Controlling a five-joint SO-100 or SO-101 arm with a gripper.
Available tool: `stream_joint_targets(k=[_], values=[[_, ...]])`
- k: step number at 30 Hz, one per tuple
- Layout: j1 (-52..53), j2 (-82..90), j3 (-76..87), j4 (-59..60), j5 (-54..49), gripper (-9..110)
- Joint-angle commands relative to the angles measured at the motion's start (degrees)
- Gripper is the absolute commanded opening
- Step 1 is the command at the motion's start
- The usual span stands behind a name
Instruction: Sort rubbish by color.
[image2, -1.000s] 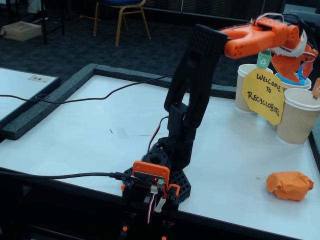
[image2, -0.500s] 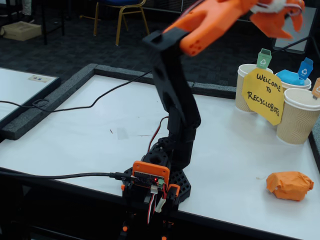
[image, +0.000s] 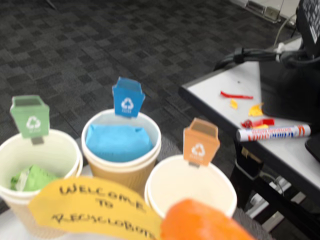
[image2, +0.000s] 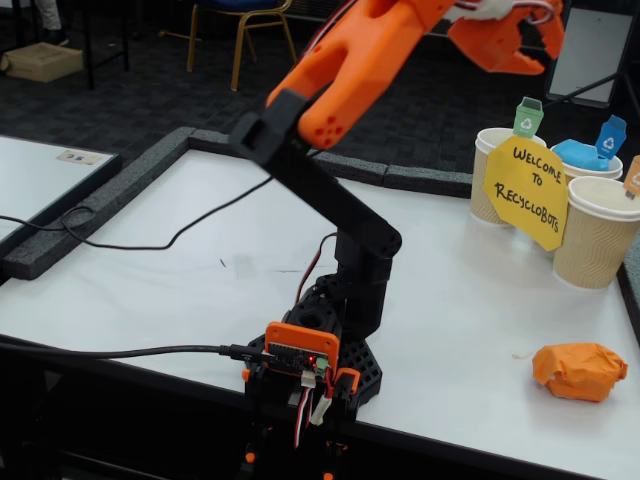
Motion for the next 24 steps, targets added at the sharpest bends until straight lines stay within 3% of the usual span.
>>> stream_joint_targets(k=[1,24], values=[[1.3,6.6,-0.2,0.7,-0.9,0],[1.3,14.4,4.3,4.6,-0.9,0]])
